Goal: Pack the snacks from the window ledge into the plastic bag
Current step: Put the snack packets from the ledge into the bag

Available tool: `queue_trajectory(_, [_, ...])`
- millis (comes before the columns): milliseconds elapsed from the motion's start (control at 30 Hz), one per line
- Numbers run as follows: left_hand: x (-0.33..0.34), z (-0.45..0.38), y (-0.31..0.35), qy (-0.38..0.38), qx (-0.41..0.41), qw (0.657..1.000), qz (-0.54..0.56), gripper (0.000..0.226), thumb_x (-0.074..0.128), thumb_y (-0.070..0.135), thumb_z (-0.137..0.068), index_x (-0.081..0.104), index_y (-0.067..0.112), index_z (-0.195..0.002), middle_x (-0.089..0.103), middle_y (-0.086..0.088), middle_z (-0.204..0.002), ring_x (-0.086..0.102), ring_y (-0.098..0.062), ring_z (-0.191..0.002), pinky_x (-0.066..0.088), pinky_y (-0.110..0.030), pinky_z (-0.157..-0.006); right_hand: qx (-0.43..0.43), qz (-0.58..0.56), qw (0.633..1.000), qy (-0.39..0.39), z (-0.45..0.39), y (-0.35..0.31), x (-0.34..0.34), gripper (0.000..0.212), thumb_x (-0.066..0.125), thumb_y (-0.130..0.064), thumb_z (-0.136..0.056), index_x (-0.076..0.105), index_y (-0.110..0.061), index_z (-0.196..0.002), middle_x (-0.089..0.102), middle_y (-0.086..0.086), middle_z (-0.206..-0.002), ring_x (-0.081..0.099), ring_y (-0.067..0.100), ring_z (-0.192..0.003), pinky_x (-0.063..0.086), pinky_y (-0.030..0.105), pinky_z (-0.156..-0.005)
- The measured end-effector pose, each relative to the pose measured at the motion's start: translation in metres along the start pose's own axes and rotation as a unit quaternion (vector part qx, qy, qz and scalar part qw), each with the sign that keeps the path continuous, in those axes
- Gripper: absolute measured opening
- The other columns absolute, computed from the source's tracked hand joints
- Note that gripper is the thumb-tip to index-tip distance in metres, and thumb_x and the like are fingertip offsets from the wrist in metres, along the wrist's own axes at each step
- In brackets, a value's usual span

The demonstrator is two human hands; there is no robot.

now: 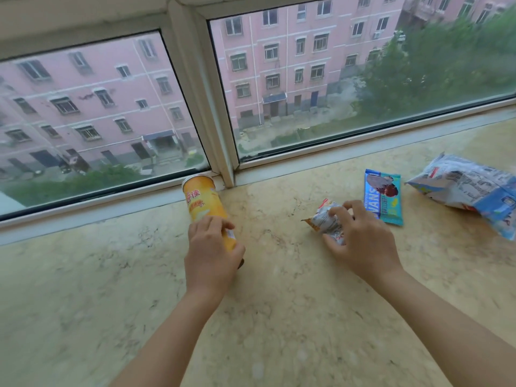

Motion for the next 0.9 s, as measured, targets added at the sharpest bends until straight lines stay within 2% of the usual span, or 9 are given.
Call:
queue_trajectory(67, [0.001,-0.011,-0.016,-0.020,-0.058,0.998,-0.008,0.062,0.069,0.020,-0.076,0.044,0.024,-0.133,0.035,0.004,-0.136,0.029,-0.020,-0.125,0.040,-0.027,-0.077,-0.015,0.008,1.000,0.007,-0.003,-0.011,0.003,0.051,0.081,-0.029,-0.059,0.065,-0.018,-0.105,0.061,0.007,-0.103,0.062,0.032,-0.068,0.045,0.032,-0.053])
queue_trajectory(133, [0.008,-0.020,-0.031,-0.064,-0.124,0.990,-0.007,0.085,0.070,0.022,-0.078,0.022,0.027,-0.148,0.014,-0.002,-0.153,0.025,-0.030,-0.134,0.040,-0.038,-0.091,-0.026,0.017,1.000,0.004,-0.004,-0.020,0.009,0.058,0.082,-0.029,-0.059,0.065,-0.016,-0.113,0.064,0.009,-0.105,0.063,0.033,-0.069,0.048,0.034,-0.055])
queue_trajectory(200, [0.018,-0.023,-0.044,-0.111,-0.169,0.979,-0.009,0.099,0.072,0.027,-0.077,0.005,0.035,-0.150,0.007,-0.008,-0.156,0.036,-0.037,-0.129,0.042,-0.041,-0.090,-0.028,0.022,0.999,-0.005,-0.004,-0.026,0.016,0.063,0.081,-0.028,-0.060,0.064,-0.015,-0.118,0.065,0.011,-0.107,0.063,0.034,-0.071,0.050,0.036,-0.055])
queue_trajectory(233, [0.020,-0.024,-0.048,-0.121,-0.183,0.976,-0.004,0.103,0.072,0.029,-0.077,0.001,0.038,-0.150,0.011,-0.012,-0.154,0.043,-0.039,-0.122,0.044,-0.040,-0.085,-0.026,0.025,0.999,-0.009,-0.003,-0.028,0.020,0.065,0.081,-0.028,-0.060,0.062,-0.015,-0.121,0.065,0.011,-0.108,0.063,0.035,-0.072,0.050,0.037,-0.056])
queue_trajectory(367, [0.017,-0.019,-0.051,-0.105,-0.195,0.975,0.002,0.103,0.072,0.028,-0.077,0.001,0.044,-0.149,0.037,-0.014,-0.131,0.051,-0.030,-0.095,0.039,-0.032,-0.070,0.015,0.015,0.999,-0.030,0.002,-0.030,0.029,0.066,0.076,-0.031,-0.066,0.058,-0.016,-0.128,0.065,0.011,-0.108,0.063,0.035,-0.080,0.049,0.038,-0.063])
queue_trajectory(500, [0.015,0.000,-0.041,-0.089,-0.156,0.984,-0.014,0.108,0.073,0.023,-0.071,0.000,0.046,-0.148,0.040,-0.005,-0.132,0.053,-0.028,-0.100,0.043,-0.032,-0.065,0.064,-0.031,0.996,-0.050,0.009,-0.037,0.026,0.062,0.070,-0.035,-0.070,0.053,-0.025,-0.129,0.062,0.005,-0.107,0.060,0.031,-0.093,0.045,0.038,-0.072])
queue_trajectory(633, [0.008,0.034,-0.031,-0.066,-0.143,0.987,0.024,0.116,0.077,0.025,-0.067,-0.003,0.046,-0.148,0.039,0.005,-0.137,0.051,-0.020,-0.110,0.049,-0.032,-0.070,0.082,-0.069,0.992,-0.066,0.024,-0.052,0.019,0.060,0.069,-0.036,-0.073,0.049,-0.029,-0.129,0.058,0.000,-0.108,0.058,0.025,-0.097,0.041,0.033,-0.070])
queue_trajectory(700, [-0.003,0.054,-0.022,-0.044,-0.124,0.991,0.019,0.116,0.077,0.027,-0.068,-0.005,0.048,-0.147,0.037,0.006,-0.138,0.051,-0.016,-0.111,0.046,-0.028,-0.067,0.086,-0.079,0.990,-0.076,0.035,-0.060,0.012,0.058,0.069,-0.035,-0.073,0.049,-0.030,-0.128,0.058,-0.001,-0.108,0.058,0.024,-0.097,0.040,0.032,-0.069])
queue_trajectory(900, [-0.047,0.127,-0.002,-0.001,-0.076,0.997,-0.012,0.116,0.075,0.026,-0.069,-0.009,0.049,-0.146,0.022,0.005,-0.151,0.048,-0.020,-0.120,0.055,-0.031,-0.066,0.101,-0.111,0.986,-0.075,0.090,-0.082,-0.028,0.049,0.071,-0.043,-0.073,0.057,-0.029,-0.117,0.058,-0.003,-0.102,0.060,0.024,-0.088,0.042,0.030,-0.063])
Point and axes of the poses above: each hand's wrist, its own z-axis away from the middle knuckle, its own x-axis out of the palm, y = z × x, the point moved 10 cm from there along -z, towards the middle knuckle
